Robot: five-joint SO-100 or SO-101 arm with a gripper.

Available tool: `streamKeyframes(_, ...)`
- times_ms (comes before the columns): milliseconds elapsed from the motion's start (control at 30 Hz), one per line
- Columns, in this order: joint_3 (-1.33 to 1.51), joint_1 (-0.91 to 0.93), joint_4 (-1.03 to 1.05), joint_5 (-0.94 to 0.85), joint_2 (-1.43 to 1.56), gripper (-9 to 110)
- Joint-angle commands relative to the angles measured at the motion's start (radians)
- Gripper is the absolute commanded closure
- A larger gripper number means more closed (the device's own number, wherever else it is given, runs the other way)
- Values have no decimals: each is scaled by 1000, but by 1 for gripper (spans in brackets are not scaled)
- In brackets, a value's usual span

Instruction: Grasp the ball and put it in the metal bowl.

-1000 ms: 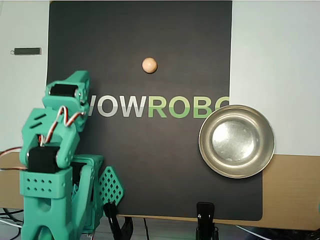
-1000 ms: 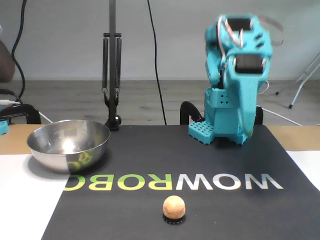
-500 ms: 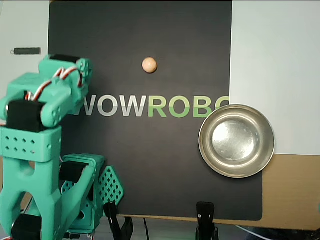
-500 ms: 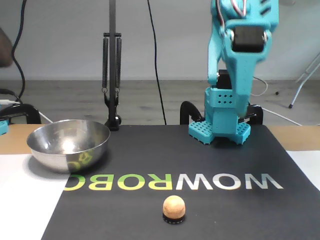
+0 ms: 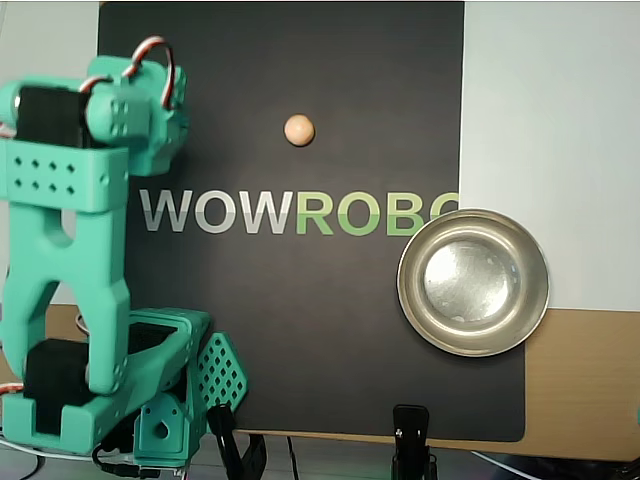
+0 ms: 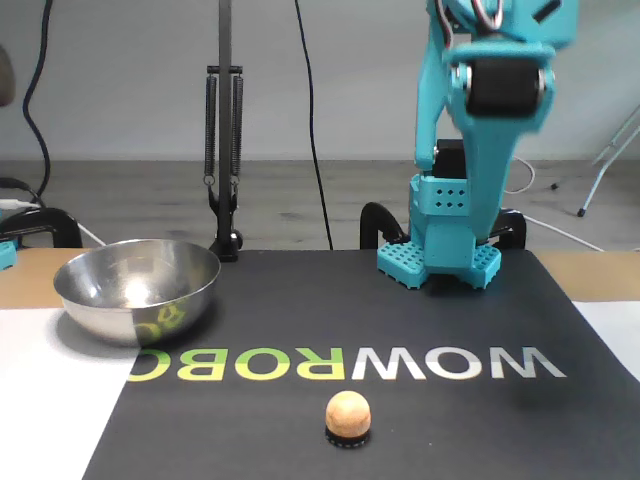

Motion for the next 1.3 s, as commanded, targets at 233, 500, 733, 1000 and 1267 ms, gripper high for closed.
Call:
streamKeyframes(233,-97,-8,-5,-2,-138,101)
streamKeyframes(500,-98,-8,-6,-3,-190,101)
streamKeyframes(733,-98,-8,-6,-77,-195,101)
streamKeyframes(1000,-98,-8,-6,-198,-195,101)
streamKeyframes(1267,-95,-8,-6,-502,-196,101)
